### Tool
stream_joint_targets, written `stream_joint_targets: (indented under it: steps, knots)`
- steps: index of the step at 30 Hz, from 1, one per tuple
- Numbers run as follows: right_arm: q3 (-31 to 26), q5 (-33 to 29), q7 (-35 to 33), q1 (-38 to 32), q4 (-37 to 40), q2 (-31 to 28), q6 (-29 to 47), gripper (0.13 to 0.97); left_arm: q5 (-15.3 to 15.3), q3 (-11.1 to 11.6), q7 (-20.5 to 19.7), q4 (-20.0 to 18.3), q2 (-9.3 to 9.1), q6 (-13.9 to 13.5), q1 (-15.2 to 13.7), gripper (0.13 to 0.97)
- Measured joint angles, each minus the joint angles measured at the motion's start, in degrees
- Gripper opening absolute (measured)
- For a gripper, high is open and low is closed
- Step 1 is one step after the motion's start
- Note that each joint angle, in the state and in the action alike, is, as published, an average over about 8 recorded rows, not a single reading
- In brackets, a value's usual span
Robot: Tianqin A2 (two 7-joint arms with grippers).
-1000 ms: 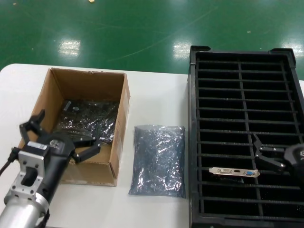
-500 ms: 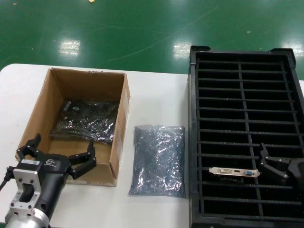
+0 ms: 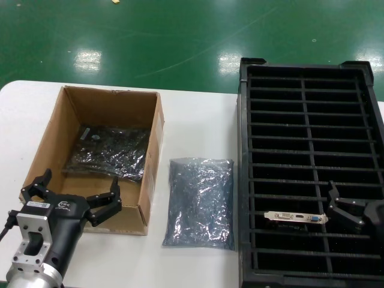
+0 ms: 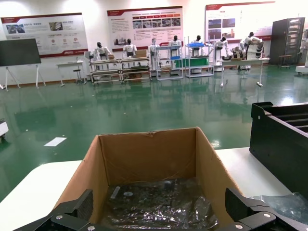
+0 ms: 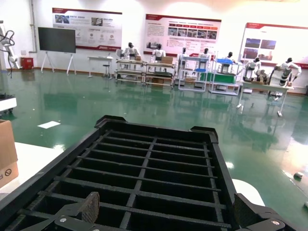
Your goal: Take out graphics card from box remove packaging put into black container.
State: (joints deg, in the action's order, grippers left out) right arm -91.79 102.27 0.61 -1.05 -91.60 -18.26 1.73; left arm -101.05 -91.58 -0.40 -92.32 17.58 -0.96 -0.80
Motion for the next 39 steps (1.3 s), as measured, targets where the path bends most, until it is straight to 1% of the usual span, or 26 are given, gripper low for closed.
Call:
stream_joint_targets:
  steps: [39]
  knots:
    - [0.0,0.0,0.0,0.0,0.0,0.0,0.0,0.966,0.0,0.0,0.0,0.0,0.0,0.0,0.0,0.966]
